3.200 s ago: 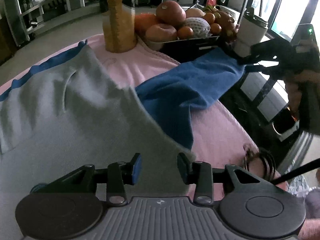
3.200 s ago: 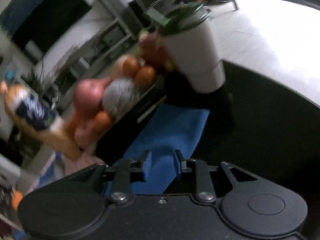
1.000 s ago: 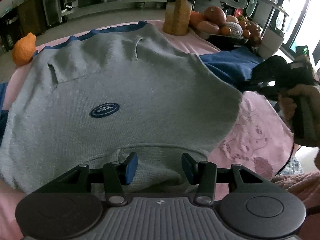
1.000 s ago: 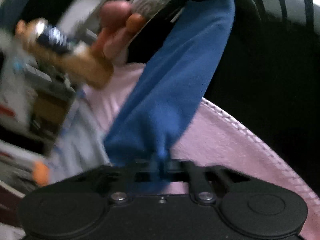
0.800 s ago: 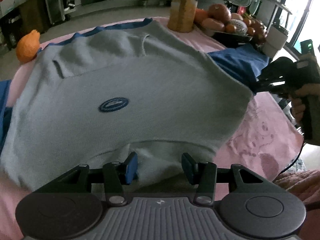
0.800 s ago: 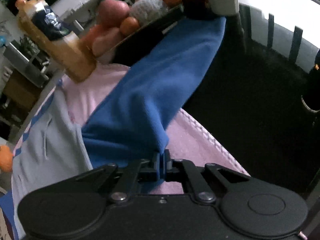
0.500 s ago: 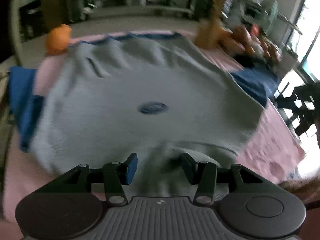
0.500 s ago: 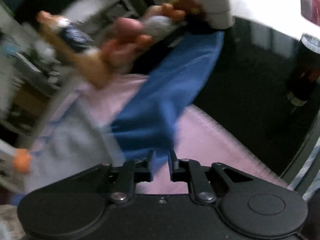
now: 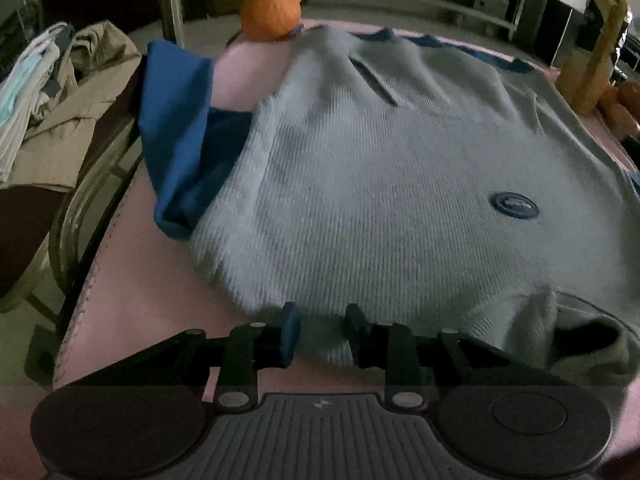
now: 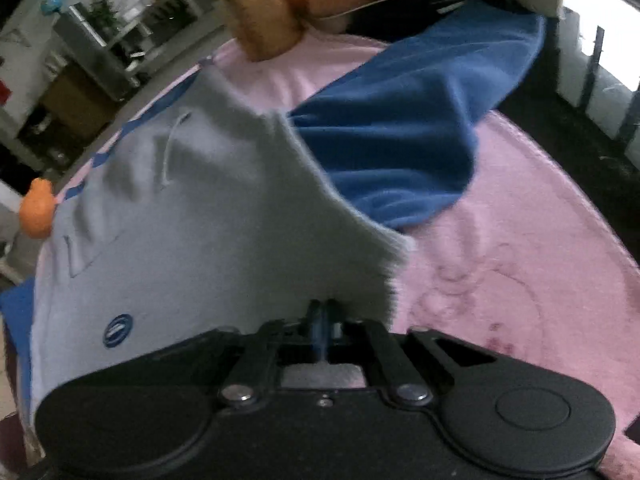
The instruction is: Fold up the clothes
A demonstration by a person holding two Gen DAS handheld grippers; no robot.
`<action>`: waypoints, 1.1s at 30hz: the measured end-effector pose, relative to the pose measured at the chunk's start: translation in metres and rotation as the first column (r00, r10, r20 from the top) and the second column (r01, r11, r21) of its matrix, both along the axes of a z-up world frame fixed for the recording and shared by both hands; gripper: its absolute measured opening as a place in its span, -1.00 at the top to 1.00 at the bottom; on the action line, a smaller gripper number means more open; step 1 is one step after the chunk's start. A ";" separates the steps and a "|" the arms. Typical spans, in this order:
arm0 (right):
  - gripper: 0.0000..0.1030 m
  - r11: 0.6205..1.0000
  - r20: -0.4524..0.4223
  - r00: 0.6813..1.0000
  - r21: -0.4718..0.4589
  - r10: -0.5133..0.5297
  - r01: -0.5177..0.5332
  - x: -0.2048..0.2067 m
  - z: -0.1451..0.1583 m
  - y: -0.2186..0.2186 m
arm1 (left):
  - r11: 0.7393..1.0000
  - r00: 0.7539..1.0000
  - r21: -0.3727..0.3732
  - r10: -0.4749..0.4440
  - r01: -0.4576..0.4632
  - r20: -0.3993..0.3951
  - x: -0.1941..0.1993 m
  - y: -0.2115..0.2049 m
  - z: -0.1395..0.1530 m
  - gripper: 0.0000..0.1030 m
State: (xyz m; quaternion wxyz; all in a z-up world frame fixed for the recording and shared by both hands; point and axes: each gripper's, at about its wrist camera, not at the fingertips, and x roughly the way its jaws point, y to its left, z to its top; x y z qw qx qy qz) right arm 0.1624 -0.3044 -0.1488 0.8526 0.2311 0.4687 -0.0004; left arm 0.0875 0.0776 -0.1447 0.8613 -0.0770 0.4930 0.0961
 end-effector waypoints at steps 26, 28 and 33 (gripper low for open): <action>0.32 0.773 0.126 0.763 -0.155 0.633 -0.616 0.102 0.042 0.381 | 0.959 0.958 -0.148 0.259 -0.240 0.125 0.067 0.202 0.050 -0.15; 0.32 0.768 0.107 0.761 -0.084 0.640 -0.634 0.116 0.028 0.404 | 0.956 0.950 -0.175 0.264 -0.235 0.165 0.054 0.209 0.057 -0.15; 0.33 0.772 0.018 0.780 0.126 0.626 -0.623 0.159 -0.014 0.452 | 0.939 0.930 -0.204 0.315 -0.276 0.192 0.042 0.227 0.062 -0.16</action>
